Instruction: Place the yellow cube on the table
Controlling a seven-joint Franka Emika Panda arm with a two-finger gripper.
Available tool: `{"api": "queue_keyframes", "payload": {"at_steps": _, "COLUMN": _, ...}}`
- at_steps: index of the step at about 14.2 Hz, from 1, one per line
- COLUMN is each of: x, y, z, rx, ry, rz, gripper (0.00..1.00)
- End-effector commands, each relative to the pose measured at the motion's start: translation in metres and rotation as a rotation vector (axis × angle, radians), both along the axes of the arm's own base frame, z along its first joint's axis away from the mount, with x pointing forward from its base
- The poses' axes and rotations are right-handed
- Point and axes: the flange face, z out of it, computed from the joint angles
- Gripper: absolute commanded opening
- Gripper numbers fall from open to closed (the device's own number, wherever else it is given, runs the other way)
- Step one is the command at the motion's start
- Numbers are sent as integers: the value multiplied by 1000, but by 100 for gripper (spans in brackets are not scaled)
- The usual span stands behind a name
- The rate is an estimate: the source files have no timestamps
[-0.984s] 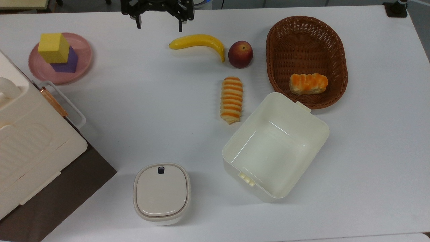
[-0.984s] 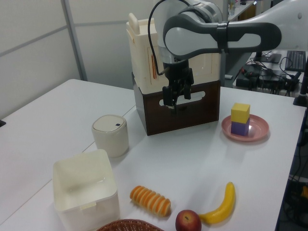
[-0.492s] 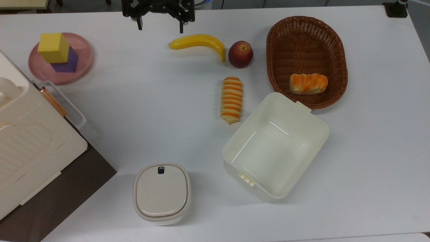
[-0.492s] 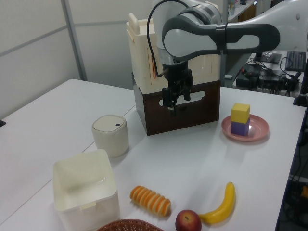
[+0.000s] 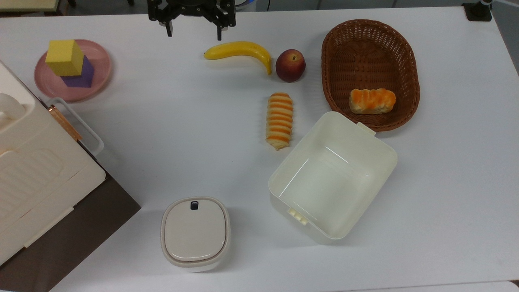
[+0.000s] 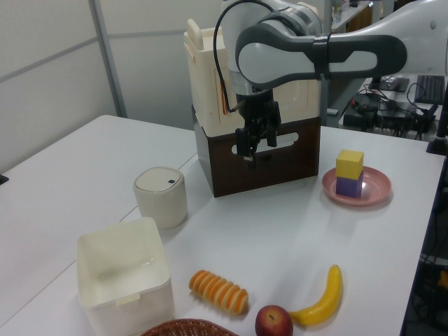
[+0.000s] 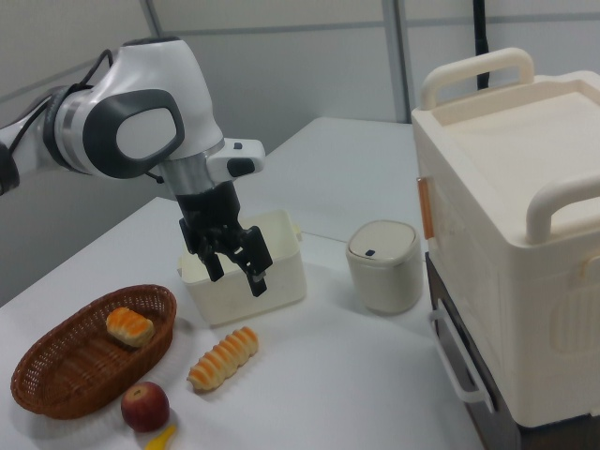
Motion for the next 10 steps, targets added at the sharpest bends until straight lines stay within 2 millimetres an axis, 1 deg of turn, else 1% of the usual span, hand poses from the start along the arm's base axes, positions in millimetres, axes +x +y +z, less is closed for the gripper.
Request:
{"api": "queue_keyframes", "payload": {"at_steps": 1, "x": -1, "y": 24, "z": -11, "rx": 14, "ry": 29, "rz": 38, "gripper": 100}}
{"api": "queue_keyframes", "payload": {"at_steps": 3, "x": -1, "y": 26, "z": -14, "rx": 14, "ry": 26, "rz": 41, "gripper": 100}}
{"api": "queue_keyframes", "payload": {"at_steps": 4, "x": -2, "y": 24, "z": -13, "rx": 15, "ry": 24, "rz": 41, "gripper": 100}}
{"api": "queue_keyframes", "payload": {"at_steps": 5, "x": -4, "y": 17, "z": -9, "rx": 15, "ry": 19, "rz": 32, "gripper": 100}}
{"api": "queue_keyframes", "payload": {"at_steps": 6, "x": -6, "y": 4, "z": -8, "rx": 7, "ry": 22, "rz": 15, "gripper": 100}}
{"api": "queue_keyframes", "payload": {"at_steps": 8, "x": -14, "y": -33, "z": -7, "rx": 5, "ry": 23, "rz": -21, "gripper": 100}}
{"api": "queue_keyframes", "payload": {"at_steps": 9, "x": -17, "y": -53, "z": -6, "rx": 0, "ry": 25, "rz": -22, "gripper": 100}}
{"api": "queue_keyframes", "payload": {"at_steps": 10, "x": -25, "y": -86, "z": -2, "rx": -6, "ry": 26, "rz": -28, "gripper": 100}}
